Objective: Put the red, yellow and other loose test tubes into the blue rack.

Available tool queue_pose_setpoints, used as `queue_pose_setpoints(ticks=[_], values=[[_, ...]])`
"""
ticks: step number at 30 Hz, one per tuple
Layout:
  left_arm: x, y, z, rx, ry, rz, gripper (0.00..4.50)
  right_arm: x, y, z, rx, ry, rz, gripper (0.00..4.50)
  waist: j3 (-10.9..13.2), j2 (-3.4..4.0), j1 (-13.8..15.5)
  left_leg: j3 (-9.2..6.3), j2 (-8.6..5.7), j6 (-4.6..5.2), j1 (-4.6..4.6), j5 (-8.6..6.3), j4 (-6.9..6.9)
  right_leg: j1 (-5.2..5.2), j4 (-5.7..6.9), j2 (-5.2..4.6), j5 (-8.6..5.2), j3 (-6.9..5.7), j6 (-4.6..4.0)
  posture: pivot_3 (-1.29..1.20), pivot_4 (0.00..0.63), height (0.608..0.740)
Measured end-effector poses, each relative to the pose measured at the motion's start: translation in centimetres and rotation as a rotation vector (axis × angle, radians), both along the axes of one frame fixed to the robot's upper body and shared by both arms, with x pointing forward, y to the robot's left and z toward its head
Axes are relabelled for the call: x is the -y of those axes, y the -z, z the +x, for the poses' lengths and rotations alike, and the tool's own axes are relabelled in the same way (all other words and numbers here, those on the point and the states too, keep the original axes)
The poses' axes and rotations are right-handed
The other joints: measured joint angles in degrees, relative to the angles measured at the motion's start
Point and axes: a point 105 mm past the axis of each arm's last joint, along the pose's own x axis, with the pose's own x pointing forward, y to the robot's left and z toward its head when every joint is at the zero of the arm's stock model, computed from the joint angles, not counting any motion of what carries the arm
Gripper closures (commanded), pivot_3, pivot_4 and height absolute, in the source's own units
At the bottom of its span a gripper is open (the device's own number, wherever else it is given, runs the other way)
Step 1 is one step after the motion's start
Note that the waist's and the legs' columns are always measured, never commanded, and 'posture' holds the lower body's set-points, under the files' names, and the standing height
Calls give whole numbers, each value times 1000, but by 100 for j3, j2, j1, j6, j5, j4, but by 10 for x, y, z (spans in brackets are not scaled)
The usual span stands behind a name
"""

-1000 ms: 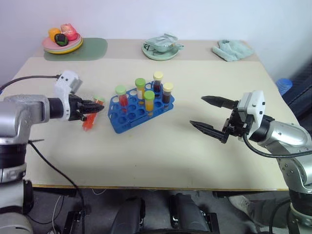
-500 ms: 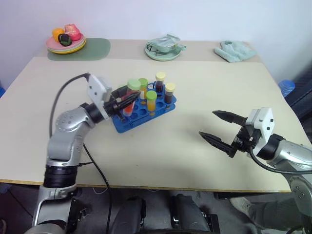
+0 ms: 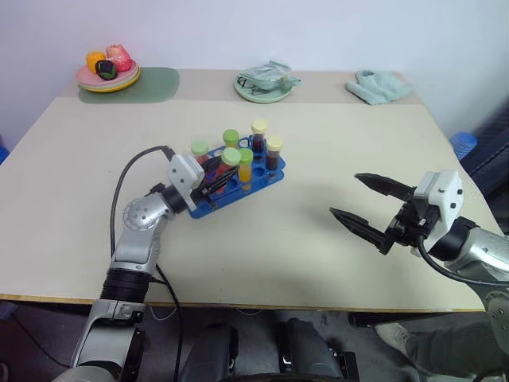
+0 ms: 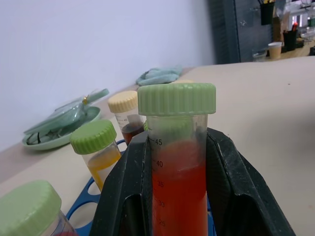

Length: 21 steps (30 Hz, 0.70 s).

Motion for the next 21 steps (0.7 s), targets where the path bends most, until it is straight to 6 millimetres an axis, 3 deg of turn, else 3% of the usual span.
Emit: queue_pose_setpoints(ticks=[10,21], values=[[0,3,0,-48,10,-79,3483,5,16,-11,-69,-32,-30,324,-23,25,13,0,0,2,2,-1,1,4,0,0,0,0,1,0,150,740],[-5,8,2,-62,17,-91,3483,2,5,-10,-59,-76,-31,324,-42,37,-1,0,0,2,4,-1,1,6,-2,1,0,0,1,0,150,740]])
